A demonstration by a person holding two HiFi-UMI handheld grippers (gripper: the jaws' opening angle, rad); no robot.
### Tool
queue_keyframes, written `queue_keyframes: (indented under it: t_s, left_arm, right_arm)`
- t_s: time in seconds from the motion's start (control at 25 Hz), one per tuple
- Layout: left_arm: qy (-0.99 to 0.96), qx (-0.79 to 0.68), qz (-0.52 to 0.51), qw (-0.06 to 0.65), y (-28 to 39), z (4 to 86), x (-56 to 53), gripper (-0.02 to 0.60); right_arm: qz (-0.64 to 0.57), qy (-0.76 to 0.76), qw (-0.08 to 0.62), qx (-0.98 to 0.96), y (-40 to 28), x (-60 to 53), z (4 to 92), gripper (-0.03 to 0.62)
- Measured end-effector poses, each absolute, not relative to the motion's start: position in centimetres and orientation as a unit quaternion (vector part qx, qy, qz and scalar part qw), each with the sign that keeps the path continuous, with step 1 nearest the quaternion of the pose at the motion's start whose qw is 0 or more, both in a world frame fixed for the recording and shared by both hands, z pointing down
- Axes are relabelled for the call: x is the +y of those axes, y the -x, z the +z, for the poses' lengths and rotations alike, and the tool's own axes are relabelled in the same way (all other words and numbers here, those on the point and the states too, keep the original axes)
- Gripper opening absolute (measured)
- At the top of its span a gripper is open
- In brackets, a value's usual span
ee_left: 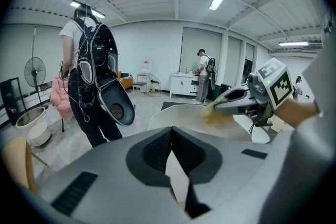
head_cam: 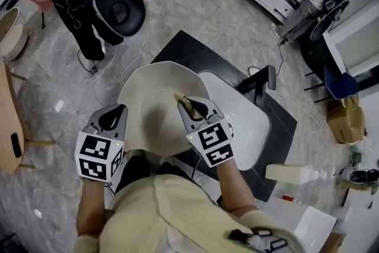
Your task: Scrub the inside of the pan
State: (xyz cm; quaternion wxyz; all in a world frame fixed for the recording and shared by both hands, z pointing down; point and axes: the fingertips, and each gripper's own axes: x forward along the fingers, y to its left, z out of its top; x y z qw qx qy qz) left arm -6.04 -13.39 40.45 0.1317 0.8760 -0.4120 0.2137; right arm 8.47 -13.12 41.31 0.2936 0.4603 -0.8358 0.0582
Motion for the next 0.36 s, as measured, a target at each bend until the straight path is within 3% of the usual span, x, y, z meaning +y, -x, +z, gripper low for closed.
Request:
queue_keyframes:
  t_s: [0.36]
  left_arm:
    - [-0.884, -0.398, 0.187, 0.158, 5.95, 39.88, -12.83, 0.014]
  right_arm:
    - [0.062, -0.458, 0.292, -0.837, -8.29, -12.9, 41.47, 0.051]
